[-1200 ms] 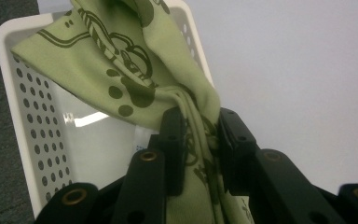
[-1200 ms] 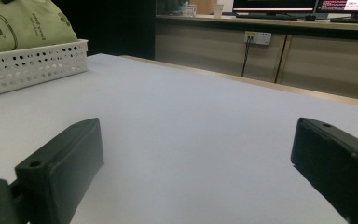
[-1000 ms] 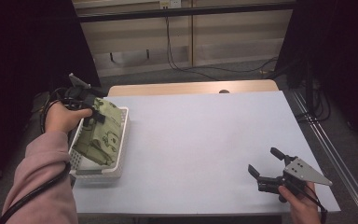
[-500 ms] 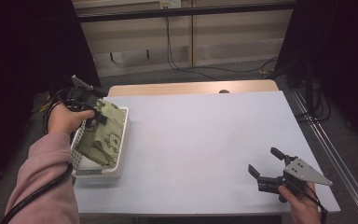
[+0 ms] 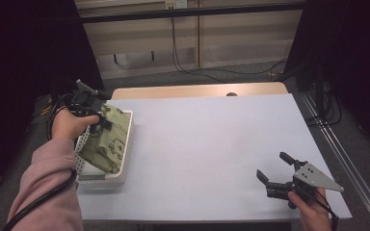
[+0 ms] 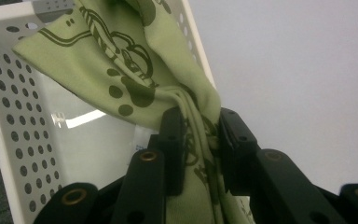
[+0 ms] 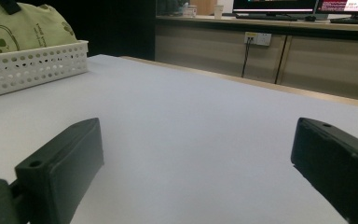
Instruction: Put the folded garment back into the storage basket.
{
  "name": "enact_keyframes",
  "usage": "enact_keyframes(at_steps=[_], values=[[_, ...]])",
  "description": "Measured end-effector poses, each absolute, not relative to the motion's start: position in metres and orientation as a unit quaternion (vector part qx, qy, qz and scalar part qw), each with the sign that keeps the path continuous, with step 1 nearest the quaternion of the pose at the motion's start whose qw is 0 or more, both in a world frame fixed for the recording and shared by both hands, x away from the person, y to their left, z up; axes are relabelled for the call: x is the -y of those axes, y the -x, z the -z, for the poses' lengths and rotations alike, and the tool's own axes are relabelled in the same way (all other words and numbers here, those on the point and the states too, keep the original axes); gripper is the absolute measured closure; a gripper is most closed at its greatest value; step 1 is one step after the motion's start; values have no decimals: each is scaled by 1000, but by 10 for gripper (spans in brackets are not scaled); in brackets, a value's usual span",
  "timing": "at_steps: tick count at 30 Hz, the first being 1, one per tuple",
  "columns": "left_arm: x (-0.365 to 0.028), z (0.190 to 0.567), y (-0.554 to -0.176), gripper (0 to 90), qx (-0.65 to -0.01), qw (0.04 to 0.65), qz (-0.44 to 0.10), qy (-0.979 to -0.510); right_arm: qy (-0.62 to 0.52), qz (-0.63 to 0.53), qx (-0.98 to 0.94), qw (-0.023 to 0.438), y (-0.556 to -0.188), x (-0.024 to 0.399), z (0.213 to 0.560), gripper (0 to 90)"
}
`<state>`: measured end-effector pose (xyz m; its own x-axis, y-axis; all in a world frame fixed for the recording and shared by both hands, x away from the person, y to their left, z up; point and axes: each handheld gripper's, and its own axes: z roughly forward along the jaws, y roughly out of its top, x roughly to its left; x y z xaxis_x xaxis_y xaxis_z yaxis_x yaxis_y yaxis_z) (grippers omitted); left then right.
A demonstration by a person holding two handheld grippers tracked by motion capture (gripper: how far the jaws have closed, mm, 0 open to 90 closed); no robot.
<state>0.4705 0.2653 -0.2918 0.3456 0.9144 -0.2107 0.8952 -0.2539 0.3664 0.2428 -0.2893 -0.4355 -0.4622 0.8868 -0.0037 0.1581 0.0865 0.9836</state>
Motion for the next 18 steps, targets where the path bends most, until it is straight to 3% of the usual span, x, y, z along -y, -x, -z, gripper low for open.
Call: enact_keyframes(at_steps=[18], values=[[-265, 300, -470, 732, -572, 210, -14, -793, -395, -550, -657, 331, -243, 289, 435, 18]])
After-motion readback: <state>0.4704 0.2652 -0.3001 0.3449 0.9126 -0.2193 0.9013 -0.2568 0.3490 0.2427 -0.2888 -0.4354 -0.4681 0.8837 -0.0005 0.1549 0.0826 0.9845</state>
